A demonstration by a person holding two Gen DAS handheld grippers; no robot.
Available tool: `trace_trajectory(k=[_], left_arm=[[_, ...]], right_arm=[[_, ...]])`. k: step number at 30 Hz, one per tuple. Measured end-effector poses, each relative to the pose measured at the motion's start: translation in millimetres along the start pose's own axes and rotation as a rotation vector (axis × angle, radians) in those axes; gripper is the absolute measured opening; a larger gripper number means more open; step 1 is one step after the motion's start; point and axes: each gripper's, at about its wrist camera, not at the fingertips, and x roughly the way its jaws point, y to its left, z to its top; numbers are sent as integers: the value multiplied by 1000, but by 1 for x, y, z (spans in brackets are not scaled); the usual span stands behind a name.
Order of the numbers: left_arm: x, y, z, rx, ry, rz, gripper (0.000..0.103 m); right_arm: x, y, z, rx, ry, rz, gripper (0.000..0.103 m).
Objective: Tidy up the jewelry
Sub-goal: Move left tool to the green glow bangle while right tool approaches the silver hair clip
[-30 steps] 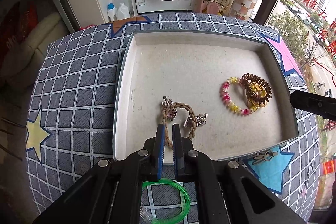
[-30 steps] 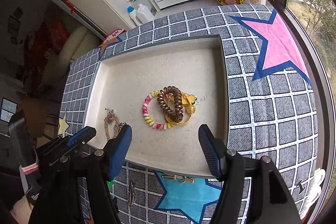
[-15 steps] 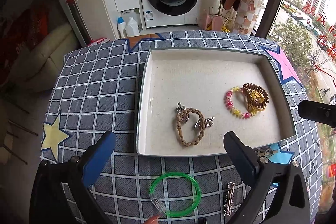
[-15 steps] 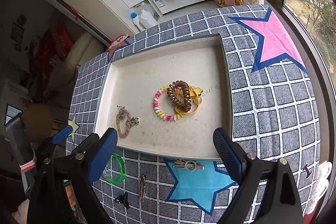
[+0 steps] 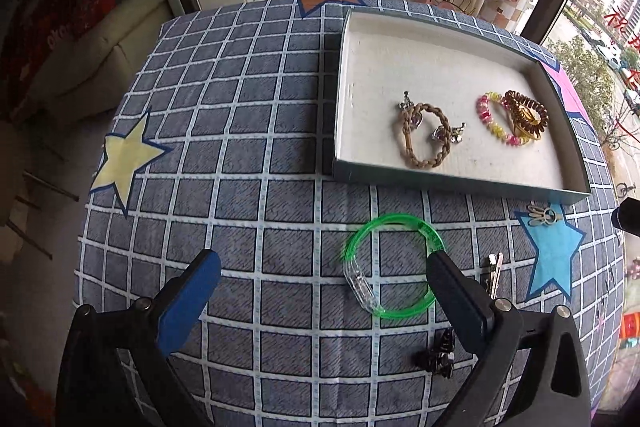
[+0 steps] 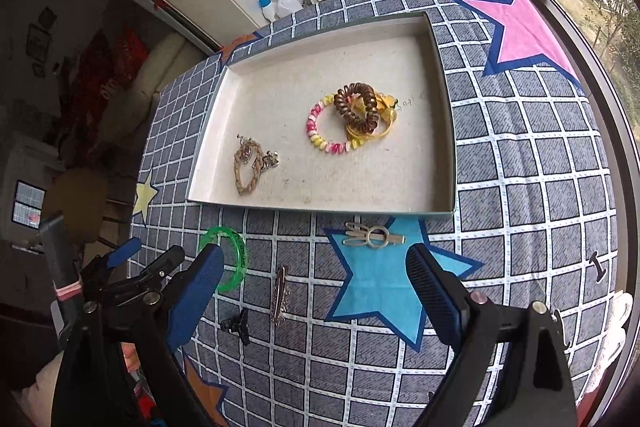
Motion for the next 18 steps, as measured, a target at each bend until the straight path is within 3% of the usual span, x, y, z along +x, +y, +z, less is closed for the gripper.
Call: trace_trajectory(k=[7, 18], left_arm=[[4, 10, -25, -15, 60, 11, 103], [31, 16, -19, -31, 90, 24, 103]], right_arm=[[21, 7, -33, -15, 89, -56, 94], [44, 32, -54, -56, 106, -127, 94]])
